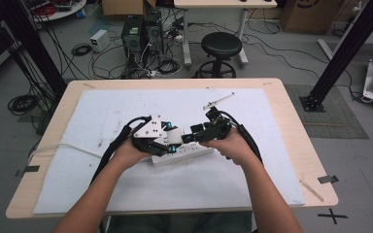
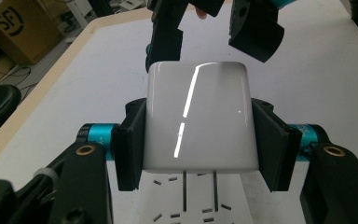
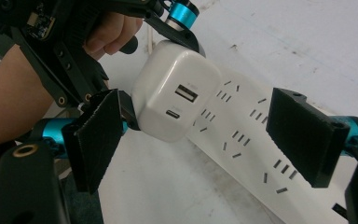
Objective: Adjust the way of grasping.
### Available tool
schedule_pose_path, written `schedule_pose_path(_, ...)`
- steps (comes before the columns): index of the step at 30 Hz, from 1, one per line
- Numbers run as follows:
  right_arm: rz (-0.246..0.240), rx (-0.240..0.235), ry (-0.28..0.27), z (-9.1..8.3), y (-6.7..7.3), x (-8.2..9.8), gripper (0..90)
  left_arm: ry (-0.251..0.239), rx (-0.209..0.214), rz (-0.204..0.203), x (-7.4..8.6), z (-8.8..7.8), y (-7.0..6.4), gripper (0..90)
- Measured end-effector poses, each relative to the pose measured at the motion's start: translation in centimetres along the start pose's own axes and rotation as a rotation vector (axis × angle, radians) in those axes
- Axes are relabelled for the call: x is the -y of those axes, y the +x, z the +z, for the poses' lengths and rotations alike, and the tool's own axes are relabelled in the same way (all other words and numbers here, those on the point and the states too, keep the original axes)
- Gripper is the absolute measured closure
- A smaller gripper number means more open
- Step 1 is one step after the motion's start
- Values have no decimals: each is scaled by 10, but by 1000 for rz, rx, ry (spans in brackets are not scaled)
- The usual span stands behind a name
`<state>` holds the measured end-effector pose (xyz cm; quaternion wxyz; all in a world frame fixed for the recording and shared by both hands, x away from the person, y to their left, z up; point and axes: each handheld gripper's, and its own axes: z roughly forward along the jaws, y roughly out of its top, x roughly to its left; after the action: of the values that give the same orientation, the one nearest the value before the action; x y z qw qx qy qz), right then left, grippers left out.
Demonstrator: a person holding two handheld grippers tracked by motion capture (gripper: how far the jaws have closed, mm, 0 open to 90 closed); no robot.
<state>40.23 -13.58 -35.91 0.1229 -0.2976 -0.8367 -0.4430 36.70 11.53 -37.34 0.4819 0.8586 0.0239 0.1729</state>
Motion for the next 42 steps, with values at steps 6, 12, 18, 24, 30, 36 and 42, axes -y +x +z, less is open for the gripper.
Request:
schedule_pose_path(6,27,-30,2,8,-2,-2,189,-7,-7,11,-2,1,-3,425)
schedule_pose_path(12,47,-60,-8,16,-3,-2,189,-20,-19,28,-5,-1,-5,425)
schedule_pose_path(18,50,-77,-17,20,-2,-4,190,-25,-22,41,-7,0,-7,425)
schedule_pose_path(24,48,-106,-5,25,-1,-5,265,-30,-22,50,-9,0,-9,425)
schedule_pose_path(30,53,-121,-10,27,-2,-5,303,-36,-28,51,-9,0,-10,425)
schedule_pose_path(36,68,-152,-13,28,-3,-5,366,-30,-37,63,-10,0,-11,425)
schedule_pose_path(42,64,-169,-13,28,-3,-5,423,-29,-37,63,-9,-1,-10,425)
